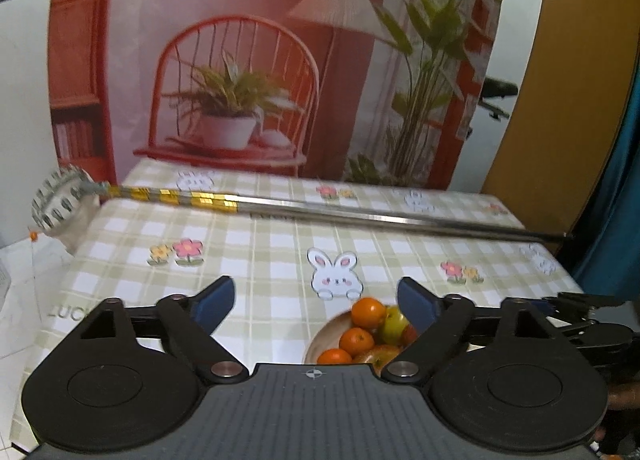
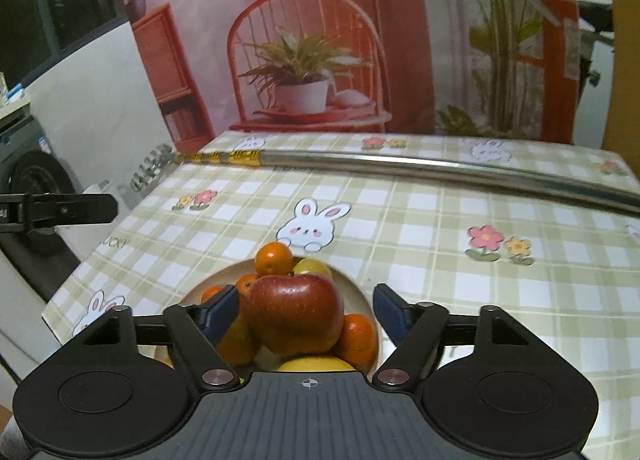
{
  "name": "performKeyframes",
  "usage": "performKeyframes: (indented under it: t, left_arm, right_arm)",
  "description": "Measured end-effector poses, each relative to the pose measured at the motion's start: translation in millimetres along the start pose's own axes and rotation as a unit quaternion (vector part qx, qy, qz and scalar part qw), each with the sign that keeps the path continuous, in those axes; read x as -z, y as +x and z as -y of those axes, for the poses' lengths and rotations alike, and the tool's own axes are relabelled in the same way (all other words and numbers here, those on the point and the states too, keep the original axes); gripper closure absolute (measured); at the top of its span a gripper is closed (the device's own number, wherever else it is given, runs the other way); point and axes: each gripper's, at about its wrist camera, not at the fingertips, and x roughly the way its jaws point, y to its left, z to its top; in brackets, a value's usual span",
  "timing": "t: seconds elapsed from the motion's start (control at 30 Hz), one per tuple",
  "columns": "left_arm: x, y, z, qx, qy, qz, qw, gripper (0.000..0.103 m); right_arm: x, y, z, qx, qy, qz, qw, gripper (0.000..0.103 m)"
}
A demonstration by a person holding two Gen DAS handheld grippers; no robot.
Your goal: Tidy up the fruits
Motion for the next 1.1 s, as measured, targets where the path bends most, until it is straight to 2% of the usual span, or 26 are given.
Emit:
performKeyframes:
  t: [0.07, 0.1, 0.23, 0.47, 0.67, 0.8, 1.1]
  left_arm:
    - [-4.1, -11.1, 0.7, -0.001, -0.002, 0.016, 0.9999, 0.003]
    - [-6.1, -15.4, 2.1, -0.002, -0.002, 0.023, 0.9997, 0.0]
    - [-15.6, -37.2, 8.1, -0.006, 0.002, 0.052, 0.9987, 0.0]
    - [-31.4, -75.1, 26.6, 0.004, 0.021, 0.1, 0.9948, 0.0]
    - [-43.5, -105.5, 47.3, -0.013, 0.048, 0.134, 0.9897, 0.0]
    - [-51.6, -121.7, 55.5, 0.0, 0.048, 0.145, 0.9882, 0.0]
    - [-61.6, -146.8, 75.2, -0.038, 0.066, 0.173, 0.9821, 0.0]
  right_arm:
    - [-3.1, -11.6, -3.2, 0.009, -0.003, 0.01, 1.0, 0.026]
    - [-4.6, -17.5, -4.6, 0.013, -0.003, 0.016, 1.0, 0.017]
    - [-14.0, -46.1, -10.7, 0.029, -0.008, 0.05, 0.998, 0.001]
    - [-34.0, -93.6, -14.3, 0.049, 0.014, 0.088, 0.995, 0.0]
    - [-49.3, -135.3, -21.5, 0.074, 0.013, 0.132, 0.988, 0.0]
    - [-59.2, -161.1, -28.4, 0.086, 0.007, 0.165, 0.983, 0.0]
    - [-68.5, -202.8, -36.5, 0.097, -0.003, 0.209, 0.973, 0.0]
